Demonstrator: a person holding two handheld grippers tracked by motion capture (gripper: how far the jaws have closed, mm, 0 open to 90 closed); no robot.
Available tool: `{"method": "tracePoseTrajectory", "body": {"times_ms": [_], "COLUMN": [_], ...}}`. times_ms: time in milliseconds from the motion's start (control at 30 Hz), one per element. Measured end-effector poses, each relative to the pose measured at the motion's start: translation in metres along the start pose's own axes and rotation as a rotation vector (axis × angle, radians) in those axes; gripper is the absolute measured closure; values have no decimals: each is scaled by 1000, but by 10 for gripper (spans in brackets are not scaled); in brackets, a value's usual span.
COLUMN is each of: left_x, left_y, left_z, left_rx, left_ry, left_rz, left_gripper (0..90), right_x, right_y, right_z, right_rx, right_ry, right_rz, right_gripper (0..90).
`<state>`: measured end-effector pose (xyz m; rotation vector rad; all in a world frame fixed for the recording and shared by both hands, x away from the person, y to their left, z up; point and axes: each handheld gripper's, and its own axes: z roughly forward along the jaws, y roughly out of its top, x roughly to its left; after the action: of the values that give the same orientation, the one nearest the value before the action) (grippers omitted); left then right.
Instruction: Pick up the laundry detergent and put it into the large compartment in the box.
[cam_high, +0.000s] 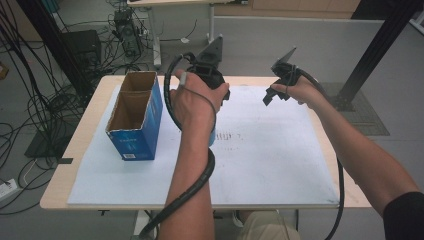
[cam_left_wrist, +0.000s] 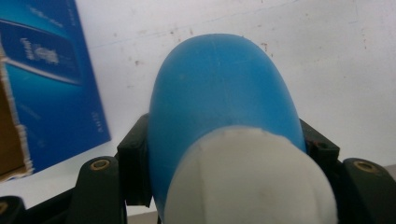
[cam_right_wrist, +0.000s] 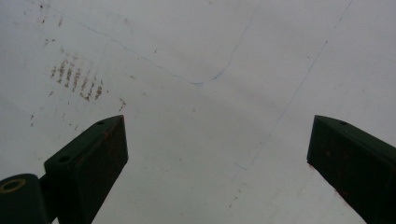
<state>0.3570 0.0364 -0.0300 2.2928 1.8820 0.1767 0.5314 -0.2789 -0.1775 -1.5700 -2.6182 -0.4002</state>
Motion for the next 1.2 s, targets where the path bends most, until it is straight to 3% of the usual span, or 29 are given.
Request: {"method": "tracePoseTrajectory", "body": {"times_ms": [233, 400, 433, 633, 700, 733, 967, 1067, 1200], "left_x": [18, 30, 38, 60, 76, 76, 112, 129, 142], "left_y": [4, 5, 6, 9, 10, 10, 16, 18, 19], "left_z": [-47, -67, -76, -98, -113, -113, -136, -140, -142], "left_rx": [-11, -25, -28, -39, -43, -43, -40, -33, -35], "left_ry": [-8, 4, 8, 21, 31, 31, 56, 53, 60], "left_rz": [26, 22, 9, -18, -36, -36, -85, -111, -132], "left_gripper": [369, 370, 370, 370, 370, 370, 370, 370, 370], "right_x": [2, 2, 2, 0, 0, 0, -2, -2, -2], "right_y": [2, 2, 2, 1, 1, 1, 0, -1, 0], "right_z": [2, 2, 2, 1, 1, 1, -1, -2, -2], "right_rx": [6, 8, 7, 8, 11, 11, 7, 8, 9], "right_ry": [2, 3, 4, 2, 3, 3, 2, 0, 0], "right_rz": [-7, -7, -6, 0, 2, 2, 8, 9, 13], "right_gripper": [51, 51, 51, 51, 51, 51, 51, 51, 50]}}
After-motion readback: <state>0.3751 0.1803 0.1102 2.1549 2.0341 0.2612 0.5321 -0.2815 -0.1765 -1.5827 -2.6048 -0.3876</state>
